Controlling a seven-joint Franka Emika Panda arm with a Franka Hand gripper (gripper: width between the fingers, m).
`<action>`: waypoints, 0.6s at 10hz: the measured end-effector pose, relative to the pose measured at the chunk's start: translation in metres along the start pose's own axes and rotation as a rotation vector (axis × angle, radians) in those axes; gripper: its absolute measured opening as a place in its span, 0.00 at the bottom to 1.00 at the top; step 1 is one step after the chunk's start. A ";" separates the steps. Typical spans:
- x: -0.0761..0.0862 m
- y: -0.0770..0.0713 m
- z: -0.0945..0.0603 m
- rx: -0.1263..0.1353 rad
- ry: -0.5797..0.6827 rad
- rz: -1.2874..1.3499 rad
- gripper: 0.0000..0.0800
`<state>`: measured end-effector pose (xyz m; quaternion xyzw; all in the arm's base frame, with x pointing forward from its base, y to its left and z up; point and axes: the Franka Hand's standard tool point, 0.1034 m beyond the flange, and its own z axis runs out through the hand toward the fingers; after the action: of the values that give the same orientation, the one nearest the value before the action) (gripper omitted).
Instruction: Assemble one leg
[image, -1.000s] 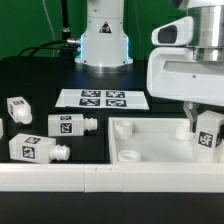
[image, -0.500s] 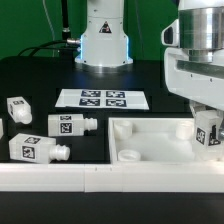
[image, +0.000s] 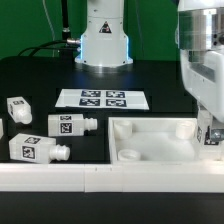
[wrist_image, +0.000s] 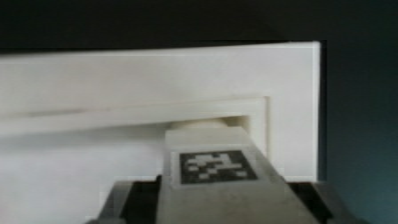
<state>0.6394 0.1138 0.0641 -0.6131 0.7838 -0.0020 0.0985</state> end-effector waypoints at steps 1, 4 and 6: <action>0.003 -0.002 0.001 0.007 -0.012 0.126 0.36; 0.007 -0.003 0.001 0.015 -0.004 0.238 0.36; 0.009 -0.003 0.001 0.015 0.000 0.236 0.36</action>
Offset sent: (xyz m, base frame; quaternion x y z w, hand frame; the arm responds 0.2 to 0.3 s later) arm -0.0043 0.0000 -0.0011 -0.0009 0.0138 0.1832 0.9830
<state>0.6400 0.1047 0.0620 -0.5158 0.8505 0.0038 0.1028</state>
